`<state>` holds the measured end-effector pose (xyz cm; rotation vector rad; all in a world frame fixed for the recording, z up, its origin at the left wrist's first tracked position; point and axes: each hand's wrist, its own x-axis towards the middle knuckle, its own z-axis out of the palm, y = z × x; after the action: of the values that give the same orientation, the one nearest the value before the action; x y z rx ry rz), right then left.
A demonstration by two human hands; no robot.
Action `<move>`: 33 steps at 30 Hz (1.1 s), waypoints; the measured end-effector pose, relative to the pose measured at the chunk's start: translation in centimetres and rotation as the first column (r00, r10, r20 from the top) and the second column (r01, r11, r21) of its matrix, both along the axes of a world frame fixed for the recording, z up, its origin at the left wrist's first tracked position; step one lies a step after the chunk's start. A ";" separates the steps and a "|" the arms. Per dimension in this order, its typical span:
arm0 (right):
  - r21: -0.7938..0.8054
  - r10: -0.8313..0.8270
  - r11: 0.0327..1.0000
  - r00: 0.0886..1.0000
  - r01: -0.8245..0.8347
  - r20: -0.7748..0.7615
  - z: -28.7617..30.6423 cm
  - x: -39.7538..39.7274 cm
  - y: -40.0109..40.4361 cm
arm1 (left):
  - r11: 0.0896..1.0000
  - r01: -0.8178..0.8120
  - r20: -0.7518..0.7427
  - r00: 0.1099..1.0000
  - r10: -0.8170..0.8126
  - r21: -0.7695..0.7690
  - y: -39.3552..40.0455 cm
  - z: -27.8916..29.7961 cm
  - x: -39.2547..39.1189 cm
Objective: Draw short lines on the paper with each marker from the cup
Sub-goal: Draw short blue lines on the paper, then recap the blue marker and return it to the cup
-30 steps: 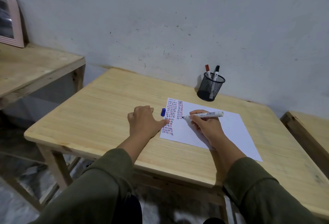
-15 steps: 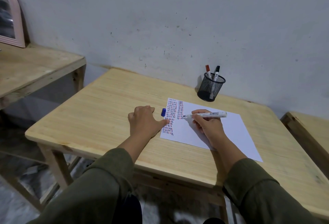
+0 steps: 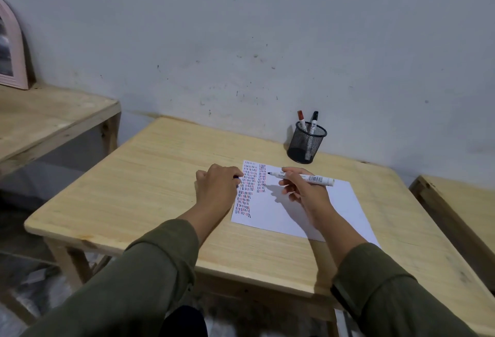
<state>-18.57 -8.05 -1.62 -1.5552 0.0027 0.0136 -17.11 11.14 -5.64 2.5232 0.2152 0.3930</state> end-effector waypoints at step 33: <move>-0.104 0.074 0.994 0.947 -0.043 0.312 8.9 -1.9 -2.0 | 0.256 0.009 -0.056 0.968 -0.244 -0.967 -7.3 12.9 -1.5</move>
<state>-20.47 -10.03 7.31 -1.6391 -0.2998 -0.1914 -18.61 3.86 7.24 1.2671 0.2233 -0.1019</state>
